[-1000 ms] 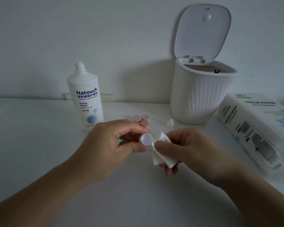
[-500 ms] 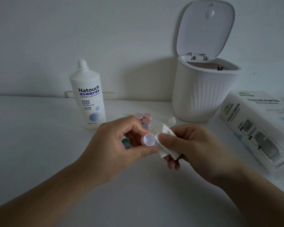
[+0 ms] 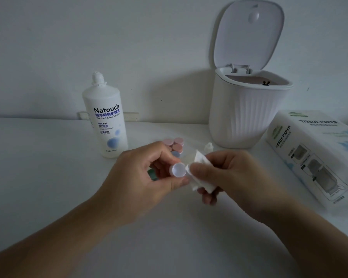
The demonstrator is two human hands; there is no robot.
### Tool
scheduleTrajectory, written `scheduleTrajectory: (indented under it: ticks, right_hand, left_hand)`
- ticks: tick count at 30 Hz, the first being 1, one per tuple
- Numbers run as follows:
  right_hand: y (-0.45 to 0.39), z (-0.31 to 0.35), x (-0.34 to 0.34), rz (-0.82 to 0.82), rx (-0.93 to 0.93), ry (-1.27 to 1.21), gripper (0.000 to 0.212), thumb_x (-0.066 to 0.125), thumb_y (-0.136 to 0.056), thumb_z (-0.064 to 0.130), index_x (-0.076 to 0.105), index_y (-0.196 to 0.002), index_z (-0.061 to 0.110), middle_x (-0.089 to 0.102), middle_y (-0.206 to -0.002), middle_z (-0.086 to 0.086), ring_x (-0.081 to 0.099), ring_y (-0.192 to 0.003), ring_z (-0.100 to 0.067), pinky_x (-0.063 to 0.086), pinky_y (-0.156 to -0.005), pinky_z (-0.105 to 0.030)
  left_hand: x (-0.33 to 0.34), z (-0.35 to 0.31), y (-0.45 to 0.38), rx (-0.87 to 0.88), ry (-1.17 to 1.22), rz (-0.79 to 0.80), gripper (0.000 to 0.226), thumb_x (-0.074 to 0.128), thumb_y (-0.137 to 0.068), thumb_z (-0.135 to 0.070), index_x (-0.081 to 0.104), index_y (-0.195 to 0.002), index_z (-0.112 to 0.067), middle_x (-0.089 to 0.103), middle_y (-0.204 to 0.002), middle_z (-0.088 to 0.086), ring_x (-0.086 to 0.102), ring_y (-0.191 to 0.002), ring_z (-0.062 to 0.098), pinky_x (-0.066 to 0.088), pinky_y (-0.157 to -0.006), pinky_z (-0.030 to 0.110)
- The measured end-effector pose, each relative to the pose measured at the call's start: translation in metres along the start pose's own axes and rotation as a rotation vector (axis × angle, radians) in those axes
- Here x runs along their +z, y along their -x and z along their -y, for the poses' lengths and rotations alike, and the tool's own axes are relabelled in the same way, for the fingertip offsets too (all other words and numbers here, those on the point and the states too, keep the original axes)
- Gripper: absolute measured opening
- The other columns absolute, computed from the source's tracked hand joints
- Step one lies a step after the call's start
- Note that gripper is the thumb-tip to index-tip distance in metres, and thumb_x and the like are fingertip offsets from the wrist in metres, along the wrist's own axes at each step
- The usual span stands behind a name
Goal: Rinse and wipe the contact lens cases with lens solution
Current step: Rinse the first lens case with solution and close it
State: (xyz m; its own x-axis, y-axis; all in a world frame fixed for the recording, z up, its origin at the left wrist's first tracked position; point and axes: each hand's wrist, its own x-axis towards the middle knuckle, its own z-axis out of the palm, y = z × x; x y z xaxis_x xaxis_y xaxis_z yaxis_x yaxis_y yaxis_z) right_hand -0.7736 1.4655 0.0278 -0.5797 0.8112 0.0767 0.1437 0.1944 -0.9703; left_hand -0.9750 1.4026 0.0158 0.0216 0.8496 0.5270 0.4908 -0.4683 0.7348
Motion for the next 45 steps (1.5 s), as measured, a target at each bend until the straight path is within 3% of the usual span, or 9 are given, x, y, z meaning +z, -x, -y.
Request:
scheduleTrajectory:
  ticks: [7,15,18,20,23,26,35,41,45]
  right_hand:
    - [-0.001,0.0,-0.001,-0.336,-0.149,-0.037,0.008,0.074,-0.087,0.02,0.08,-0.089,0.016,0.075,-0.07,-0.012,0.069,-0.053,-0.022,0.058,-0.053,-0.03]
    - [0.014,-0.002,-0.072,-0.373,0.268,0.941,0.022,0.063,-0.092,0.046,0.069,-0.074,0.035,0.067,-0.064,0.01,0.063,-0.062,-0.007,0.045,-0.057,-0.027]
    - [0.021,0.002,-0.074,-0.423,0.431,1.245,0.035,0.057,-0.094,0.048,0.063,-0.124,0.031,0.071,-0.115,0.002,0.064,-0.106,-0.021,0.05,-0.087,-0.036]
    - [0.022,0.013,-0.066,-0.533,0.16,1.334,0.046,0.052,-0.091,0.052,0.058,-0.132,0.032,0.068,-0.122,0.005,0.063,-0.11,-0.019,0.051,-0.088,-0.037]
    - [0.016,0.037,-0.042,-0.311,-0.191,0.982,0.046,0.049,-0.081,0.071,0.057,-0.121,0.05,0.066,-0.1,0.025,0.063,-0.089,0.006,0.046,-0.07,-0.011]
    - [-0.004,0.04,-0.022,0.039,-0.087,0.637,0.046,0.065,-0.079,0.063,0.057,-0.122,0.049,0.068,-0.101,0.024,0.067,-0.092,0.004,0.057,-0.08,-0.016]
    - [-0.02,0.004,-0.007,0.025,-0.129,0.231,0.017,0.08,-0.081,0.028,0.078,-0.097,0.029,0.078,-0.083,-0.005,0.074,-0.079,-0.025,0.061,-0.081,-0.04]
    - [-0.016,-0.007,-0.012,-0.018,-0.098,0.105,0.024,0.076,-0.072,0.036,0.078,-0.095,0.028,0.078,-0.082,-0.005,0.073,-0.072,-0.012,0.057,-0.072,-0.019]
    - [-0.018,-0.008,-0.009,-0.04,-0.083,0.096,0.016,0.079,-0.082,0.021,0.078,-0.094,0.032,0.078,-0.08,-0.005,0.073,-0.073,-0.014,0.055,-0.068,-0.019]
  left_hand:
    - [0.001,0.005,-0.004,-0.055,0.091,-0.108,0.026,0.088,-0.074,-0.019,0.063,-0.081,-0.024,0.072,-0.08,-0.02,0.066,-0.069,0.001,0.049,-0.067,0.011]
    - [-0.01,0.015,-0.01,-0.194,0.163,-0.103,0.026,0.087,-0.068,-0.041,0.066,-0.081,-0.033,0.071,-0.072,-0.014,0.061,-0.063,-0.001,0.052,-0.06,0.018]
    - [-0.01,0.016,-0.01,-0.191,0.148,-0.084,0.025,0.09,-0.069,-0.037,0.068,-0.081,-0.033,0.071,-0.072,-0.01,0.06,-0.062,-0.001,0.047,-0.058,0.013]
    - [-0.011,0.015,-0.01,-0.184,0.178,-0.07,0.023,0.089,-0.069,-0.036,0.069,-0.08,-0.032,0.071,-0.072,-0.017,0.061,-0.062,-0.005,0.046,-0.058,0.008]
    - [-0.011,0.015,-0.011,-0.206,0.213,-0.058,0.028,0.092,-0.064,-0.043,0.07,-0.08,-0.035,0.073,-0.075,-0.019,0.062,-0.065,-0.002,0.048,-0.06,0.01]
    - [-0.011,0.019,-0.012,-0.224,0.213,-0.062,0.033,0.083,-0.059,-0.056,0.072,-0.083,-0.036,0.073,-0.076,-0.01,0.063,-0.066,0.006,0.052,-0.061,0.019]
    - [-0.009,0.022,-0.012,-0.152,0.082,-0.04,0.035,0.089,-0.062,-0.055,0.071,-0.085,-0.037,0.071,-0.078,-0.012,0.06,-0.062,0.008,0.049,-0.061,0.018]
    - [-0.037,0.021,-0.018,0.156,-0.244,-0.547,0.021,0.071,-0.085,-0.034,0.064,-0.104,-0.029,0.062,-0.096,-0.011,0.061,-0.082,0.015,0.043,-0.079,0.011]
    - [-0.059,0.031,-0.027,0.008,-0.197,-0.82,0.045,0.069,-0.083,-0.036,0.052,-0.124,-0.037,0.044,-0.12,-0.027,0.055,-0.106,0.009,0.043,-0.09,0.018]
